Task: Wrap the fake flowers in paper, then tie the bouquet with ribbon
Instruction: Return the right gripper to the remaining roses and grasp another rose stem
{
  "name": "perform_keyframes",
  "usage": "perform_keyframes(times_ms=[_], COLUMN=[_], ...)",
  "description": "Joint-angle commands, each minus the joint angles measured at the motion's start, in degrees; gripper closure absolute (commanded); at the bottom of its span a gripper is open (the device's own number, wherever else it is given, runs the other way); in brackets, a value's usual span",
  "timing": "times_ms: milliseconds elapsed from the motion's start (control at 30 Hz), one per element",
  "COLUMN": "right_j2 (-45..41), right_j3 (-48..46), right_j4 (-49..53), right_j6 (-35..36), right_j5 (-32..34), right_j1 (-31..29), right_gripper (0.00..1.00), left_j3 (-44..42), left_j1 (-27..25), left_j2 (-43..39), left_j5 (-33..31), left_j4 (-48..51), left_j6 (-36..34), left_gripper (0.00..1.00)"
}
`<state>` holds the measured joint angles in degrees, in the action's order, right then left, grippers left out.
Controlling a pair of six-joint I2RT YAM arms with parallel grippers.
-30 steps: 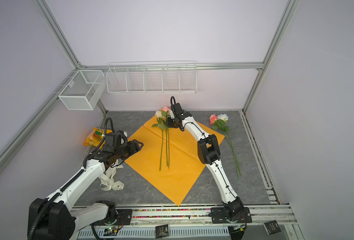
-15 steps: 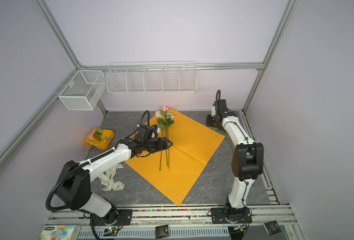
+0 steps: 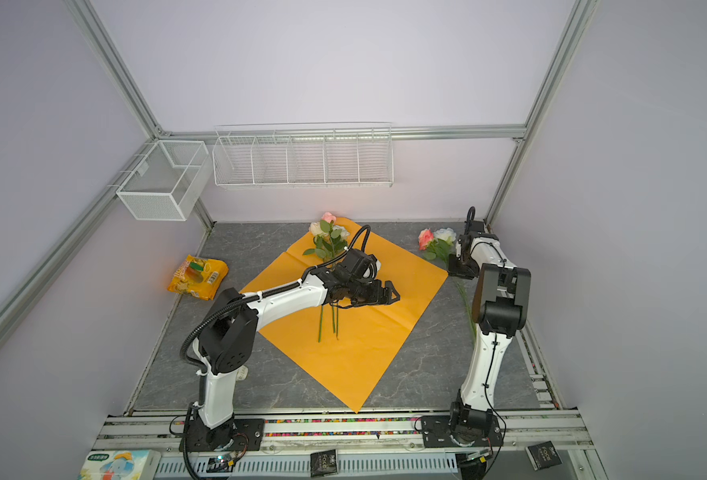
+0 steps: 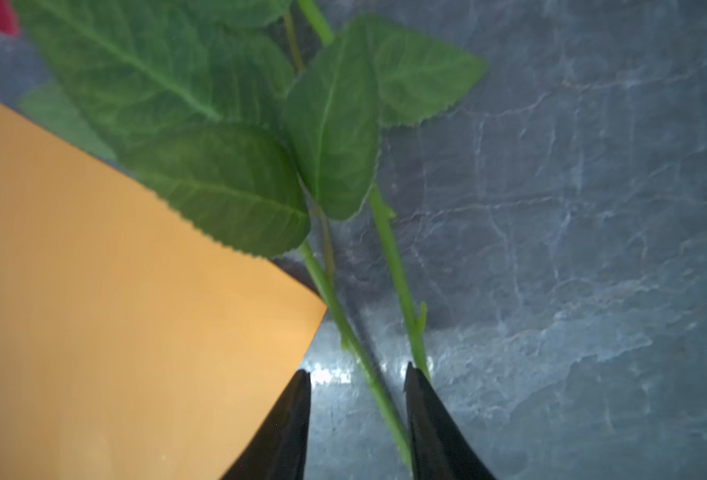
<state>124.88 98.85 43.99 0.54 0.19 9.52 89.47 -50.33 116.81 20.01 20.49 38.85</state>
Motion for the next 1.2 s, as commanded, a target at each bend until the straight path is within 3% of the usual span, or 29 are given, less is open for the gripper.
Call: perform_keyframes(times_ms=[0,333,533,600,700,867,933,1033,1100,1167], right_j2=[1.7,6.1,6.5,6.4,3.3,-9.2,-14.8,-22.2,-25.2,-26.6], right_j3=[3.8,6.3,5.7,5.9,4.8,-0.4,-3.7,-8.6,-11.6,-14.2], right_j4=[3.3,4.5,3.5,3.8,3.2,0.7,-0.5,-2.0,-3.0,-5.4], right_j6=[2.8,3.4,4.2,4.4,4.2,1.2,-0.2,-3.3,-7.7,-12.9], right_j5=[3.0,2.3,3.4,4.5,7.1,9.2,7.1,-2.5,-10.6,-12.0], right_j1=[0.5,0.6,0.7,0.8,0.9,2.1,2.2,0.5,-3.0,-8.5], right_gripper=[0.59,0.62,0.76,0.85,0.93,0.93,0.93,0.93,0.93,0.93], left_j3=[2.3,6.9,8.7,8.6,8.3,6.8,4.6,-0.7,-6.3,-11.8], left_j1=[0.0,-1.0,-1.7,-1.7,-1.7,-1.5,-1.3,0.2,2.3,4.9], left_j2=[1.7,5.4,6.4,6.2,4.9,1.0,-1.7,-7.2,-12.5,-17.8], left_j5=[1.7,4.9,6.0,5.9,4.7,-0.5,-3.4,-6.8,-8.3,-10.3], left_j4=[0.4,1.3,1.0,1.0,2.0,4.6,4.5,3.5,1.3,0.0], left_j6=[0.6,0.2,0.6,0.5,-0.4,-3.0,-3.4,-3.1,-2.2,-1.7], left_gripper=[0.04,0.05,0.05,0.05,0.05,0.05,0.05,0.03,0.03,0.03])
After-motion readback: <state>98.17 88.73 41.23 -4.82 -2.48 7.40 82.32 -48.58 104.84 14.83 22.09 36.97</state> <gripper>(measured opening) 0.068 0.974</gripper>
